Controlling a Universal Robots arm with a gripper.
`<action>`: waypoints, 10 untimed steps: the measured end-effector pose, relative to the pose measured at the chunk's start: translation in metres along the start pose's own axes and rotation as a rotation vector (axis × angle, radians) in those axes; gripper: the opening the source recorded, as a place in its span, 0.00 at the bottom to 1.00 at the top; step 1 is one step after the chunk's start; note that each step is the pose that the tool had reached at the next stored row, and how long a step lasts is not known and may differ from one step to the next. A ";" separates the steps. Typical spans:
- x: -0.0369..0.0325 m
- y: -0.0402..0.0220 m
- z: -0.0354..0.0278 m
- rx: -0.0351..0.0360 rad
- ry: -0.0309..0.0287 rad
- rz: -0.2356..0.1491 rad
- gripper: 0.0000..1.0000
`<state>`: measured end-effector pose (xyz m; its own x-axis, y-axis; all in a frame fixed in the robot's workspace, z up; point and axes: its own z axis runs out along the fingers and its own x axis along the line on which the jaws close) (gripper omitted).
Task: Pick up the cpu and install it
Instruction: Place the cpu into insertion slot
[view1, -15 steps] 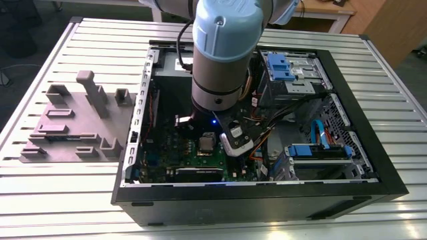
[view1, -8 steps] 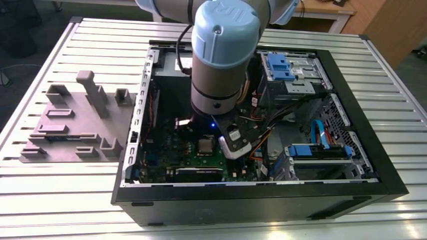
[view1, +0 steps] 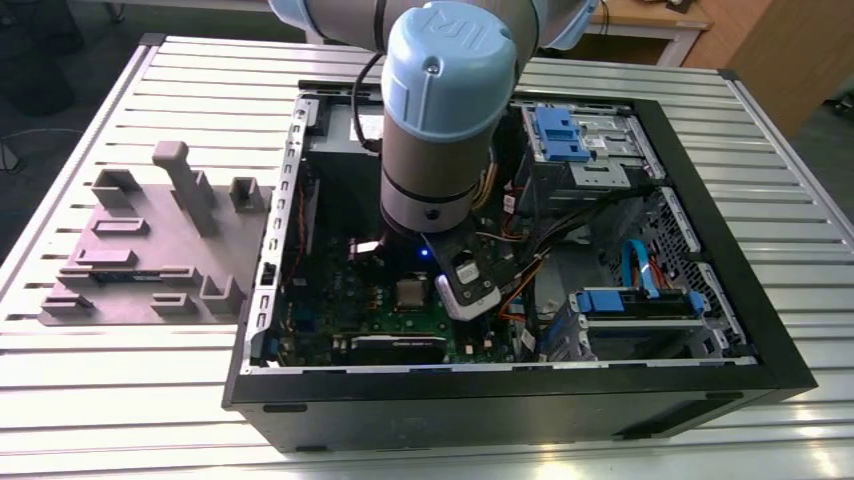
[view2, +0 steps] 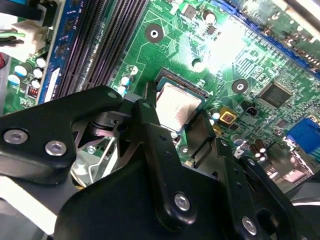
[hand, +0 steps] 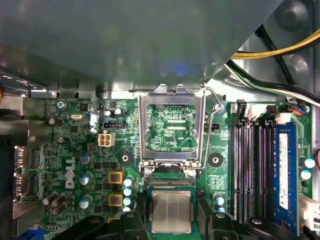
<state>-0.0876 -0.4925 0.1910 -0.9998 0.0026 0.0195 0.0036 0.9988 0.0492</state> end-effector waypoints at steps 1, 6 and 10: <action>0.0003 0.0000 0.0006 0.0000 0.0000 0.000 0.47; 0.0007 -0.0003 0.0037 0.0009 0.0004 0.000 0.47; 0.0006 -0.0003 0.0051 0.0001 0.0001 0.000 0.47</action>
<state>-0.0883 -0.4925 0.1859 -0.9998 0.0025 0.0197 0.0035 0.9988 0.0491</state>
